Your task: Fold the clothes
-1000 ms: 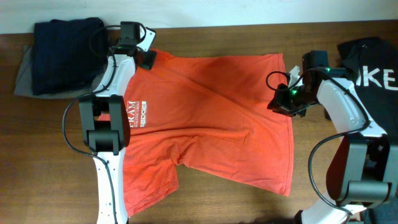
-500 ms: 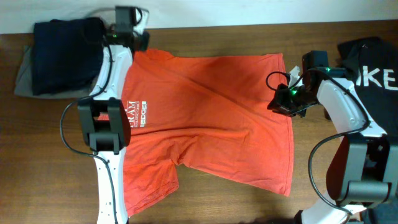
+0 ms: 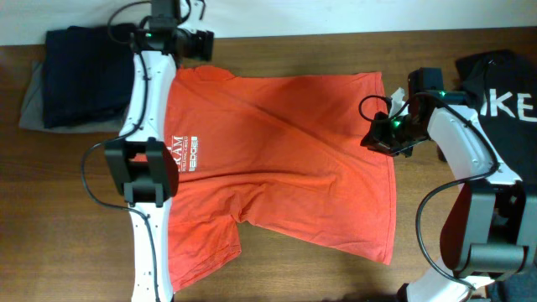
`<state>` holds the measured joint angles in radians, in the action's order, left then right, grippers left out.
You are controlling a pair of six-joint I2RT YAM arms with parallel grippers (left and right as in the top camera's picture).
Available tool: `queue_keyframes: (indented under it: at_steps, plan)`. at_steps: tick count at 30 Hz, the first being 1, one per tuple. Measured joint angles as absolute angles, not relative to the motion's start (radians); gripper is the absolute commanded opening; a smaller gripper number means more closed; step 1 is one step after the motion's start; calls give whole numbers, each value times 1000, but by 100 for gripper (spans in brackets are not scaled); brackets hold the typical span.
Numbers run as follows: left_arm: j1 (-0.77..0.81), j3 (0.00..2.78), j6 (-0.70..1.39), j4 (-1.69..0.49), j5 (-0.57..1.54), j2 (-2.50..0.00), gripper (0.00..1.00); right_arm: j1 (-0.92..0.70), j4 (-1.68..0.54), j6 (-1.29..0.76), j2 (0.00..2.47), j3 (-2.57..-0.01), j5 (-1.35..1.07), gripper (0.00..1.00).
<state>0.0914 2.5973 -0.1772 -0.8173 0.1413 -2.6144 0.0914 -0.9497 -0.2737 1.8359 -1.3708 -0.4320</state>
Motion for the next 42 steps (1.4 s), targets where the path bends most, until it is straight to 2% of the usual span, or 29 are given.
queue_keyframes:
  at_steps: [10, 18, 26, 34, 35, 42]
  plan:
    - [184, 2597, -136, -781, 139, -2725, 74, 91, -978, -273, 1836, -1371, -432, 23]
    - [180, 2597, -34, -810, 23, -2744, 65, 91, -981, -273, 1836, -1371, -432, 23]
    - [177, 2597, 17, -861, -45, -2745, 64, 91, -981, -274, 1836, -1371, -432, 23]
    - [177, 2597, 31, -913, -58, -2764, 22, 91, -981, -274, 1836, -1371, -432, 23]
    - [177, 2597, 34, -923, -60, -2765, 19, 91, -981, -274, 1836, -1371, -432, 23]
    - [180, 2603, 39, -949, -104, -2765, 15, 91, -981, -274, 1836, -1371, -432, 23]
